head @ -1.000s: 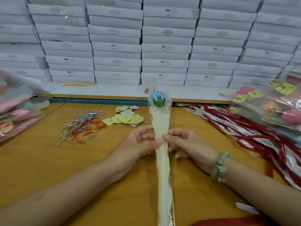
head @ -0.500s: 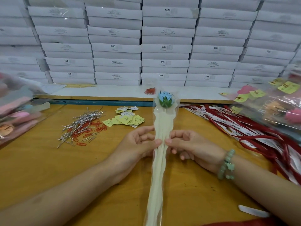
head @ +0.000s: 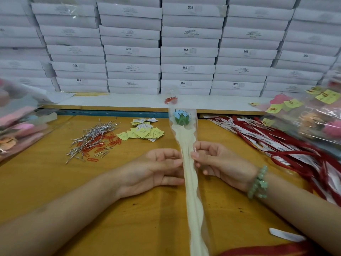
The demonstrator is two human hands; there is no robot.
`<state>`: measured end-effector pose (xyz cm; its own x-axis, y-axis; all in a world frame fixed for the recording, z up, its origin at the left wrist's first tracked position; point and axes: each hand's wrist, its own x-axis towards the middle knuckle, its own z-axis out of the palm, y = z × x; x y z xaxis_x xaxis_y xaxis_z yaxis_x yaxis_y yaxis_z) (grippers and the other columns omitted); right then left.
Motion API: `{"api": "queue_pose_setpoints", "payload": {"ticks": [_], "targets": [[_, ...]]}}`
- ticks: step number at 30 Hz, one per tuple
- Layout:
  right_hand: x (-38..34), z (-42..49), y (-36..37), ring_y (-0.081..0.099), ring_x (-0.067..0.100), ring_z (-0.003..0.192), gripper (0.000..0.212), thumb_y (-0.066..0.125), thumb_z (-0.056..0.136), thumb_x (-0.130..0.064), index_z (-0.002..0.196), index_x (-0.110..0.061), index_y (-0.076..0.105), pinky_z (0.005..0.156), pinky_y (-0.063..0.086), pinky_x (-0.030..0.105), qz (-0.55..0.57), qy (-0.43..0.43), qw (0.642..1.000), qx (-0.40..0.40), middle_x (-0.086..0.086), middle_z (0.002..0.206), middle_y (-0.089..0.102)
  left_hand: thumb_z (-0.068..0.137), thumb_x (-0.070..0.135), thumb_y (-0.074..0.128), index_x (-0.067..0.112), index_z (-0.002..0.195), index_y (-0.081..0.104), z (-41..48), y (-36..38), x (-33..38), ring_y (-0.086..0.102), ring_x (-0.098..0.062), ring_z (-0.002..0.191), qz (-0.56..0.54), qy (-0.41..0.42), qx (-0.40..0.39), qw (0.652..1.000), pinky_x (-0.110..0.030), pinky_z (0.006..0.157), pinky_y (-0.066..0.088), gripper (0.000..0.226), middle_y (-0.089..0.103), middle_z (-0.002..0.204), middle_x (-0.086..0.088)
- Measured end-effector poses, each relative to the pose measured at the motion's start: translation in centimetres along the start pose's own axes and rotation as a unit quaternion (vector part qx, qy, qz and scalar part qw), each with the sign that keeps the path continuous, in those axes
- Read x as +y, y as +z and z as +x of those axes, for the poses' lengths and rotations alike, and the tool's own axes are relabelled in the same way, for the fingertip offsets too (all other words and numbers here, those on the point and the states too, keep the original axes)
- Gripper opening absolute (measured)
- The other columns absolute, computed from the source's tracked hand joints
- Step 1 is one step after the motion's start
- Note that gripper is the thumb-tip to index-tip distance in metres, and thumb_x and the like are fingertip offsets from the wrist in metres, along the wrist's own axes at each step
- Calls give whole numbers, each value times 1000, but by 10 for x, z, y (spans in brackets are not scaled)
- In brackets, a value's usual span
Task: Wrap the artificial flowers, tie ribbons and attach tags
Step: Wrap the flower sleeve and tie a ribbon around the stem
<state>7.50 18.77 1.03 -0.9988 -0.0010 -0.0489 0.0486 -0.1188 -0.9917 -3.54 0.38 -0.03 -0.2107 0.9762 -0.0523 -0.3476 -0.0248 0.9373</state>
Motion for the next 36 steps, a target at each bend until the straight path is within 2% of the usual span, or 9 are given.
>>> {"api": "queue_pose_setpoints", "payload": {"ticks": [3, 6, 10, 16, 21, 24, 30, 36], "targets": [[0, 0, 0, 59, 4, 65, 26, 74, 70, -23, 91, -13, 64, 50, 49, 13, -1, -4, 1000, -4, -1, 76, 65, 85, 11, 68, -4, 127, 54, -1, 0, 1, 68, -26, 105, -14, -3, -9, 1000, -33, 85, 57, 47, 66, 120, -19], [0, 0, 0, 60, 5, 65, 26, 74, 70, -22, 92, -12, 62, 51, 49, 13, -5, -7, 1000, -4, -1, 77, 66, 85, 13, 70, -1, 124, 59, -1, 3, 1, 68, -25, 103, -26, -1, -14, 1000, -33, 84, 58, 44, 67, 118, -19], [1, -1, 2, 60, 6, 67, 32, 74, 70, -23, 95, -10, 60, 51, 49, 14, -24, -13, 1000, 7, 0, 79, 66, 86, 21, 71, -10, 129, 50, -1, 6, 0, 69, -26, 100, -63, -2, -38, 997, -33, 81, 58, 57, 67, 113, -19], [2, -1, 3, 60, 7, 67, 36, 75, 68, -24, 97, -9, 59, 50, 48, 14, -35, -19, 999, 17, 3, 81, 64, 83, 18, 71, -3, 117, 60, 0, 9, -2, 69, -25, 97, -42, 5, 10, 999, -32, 78, 59, 41, 69, 108, -19], [2, -1, 4, 60, 5, 65, 32, 74, 69, -22, 94, -10, 59, 50, 48, 14, -38, -22, 999, 26, 3, 80, 63, 78, 13, 73, -4, 118, 61, 1, 10, -2, 69, -25, 96, -31, -7, 38, 999, -32, 78, 59, 45, 69, 109, -20], [2, -1, 4, 60, 5, 65, 31, 74, 69, -23, 94, -12, 60, 50, 48, 14, -41, -21, 999, 24, 1, 80, 64, 77, 11, 73, -5, 118, 60, 0, 11, -1, 69, -24, 95, -24, -8, 41, 999, -32, 77, 58, 45, 68, 108, -19], [1, -2, 1, 59, 3, 64, 15, 72, 73, -20, 85, -18, 65, 51, 48, 13, -14, -22, 1000, 3, -5, 75, 66, 80, 5, 67, -5, 115, 59, 1, 11, -2, 70, -20, 85, -11, 3, 36, 999, -30, 74, 59, 37, 70, 99, -16], [-1, -3, -5, 58, 2, 64, 17, 66, 78, -12, 95, -9, 62, 54, 49, 13, 27, -15, 999, -26, -3, 77, 66, 79, 3, 72, 6, 101, 63, 0, 11, -3, 70, -15, 75, -18, 24, 29, 999, -31, 75, 60, 24, 70, 85, -9]]}}
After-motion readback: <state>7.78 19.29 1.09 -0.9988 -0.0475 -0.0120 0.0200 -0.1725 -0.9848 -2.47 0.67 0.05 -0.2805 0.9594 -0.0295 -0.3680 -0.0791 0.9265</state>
